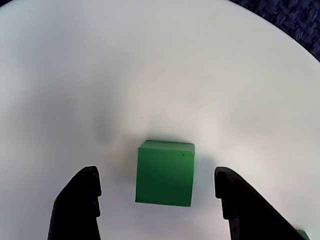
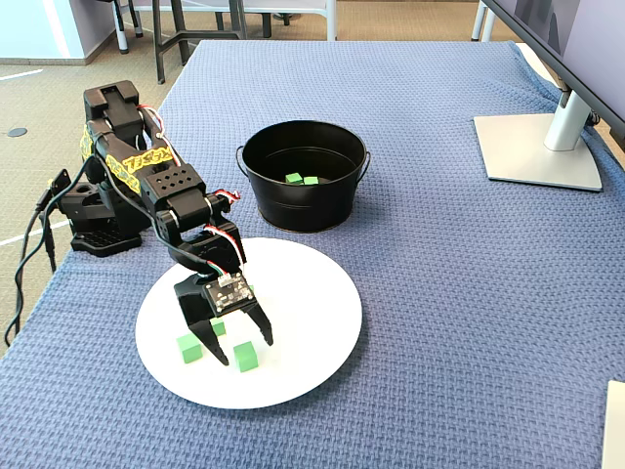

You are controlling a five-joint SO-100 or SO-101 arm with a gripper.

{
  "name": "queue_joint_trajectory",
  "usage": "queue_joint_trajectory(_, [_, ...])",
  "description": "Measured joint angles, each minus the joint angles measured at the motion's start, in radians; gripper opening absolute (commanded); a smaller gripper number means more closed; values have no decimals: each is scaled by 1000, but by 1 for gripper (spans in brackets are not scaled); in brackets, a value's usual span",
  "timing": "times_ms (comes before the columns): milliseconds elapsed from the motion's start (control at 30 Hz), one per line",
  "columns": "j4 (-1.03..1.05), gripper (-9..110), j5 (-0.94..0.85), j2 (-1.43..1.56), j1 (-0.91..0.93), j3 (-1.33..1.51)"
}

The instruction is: Pick up the green cubes from the white plate and place them in the black recipient

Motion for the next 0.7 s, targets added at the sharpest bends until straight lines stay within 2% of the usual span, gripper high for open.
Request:
queue_joint_trajectory(33, [0,1,0,0,0,0])
queue_joint_trajectory(67, [-2,0,0,0,0,0])
queue_joint_trajectory(467, [-78,0,31,0,-3,35])
queue_joint_trajectory(600, [-67,0,144,6,-14,35])
queue_joint_trajectory(700, [49,0,276,51,-17,-37])
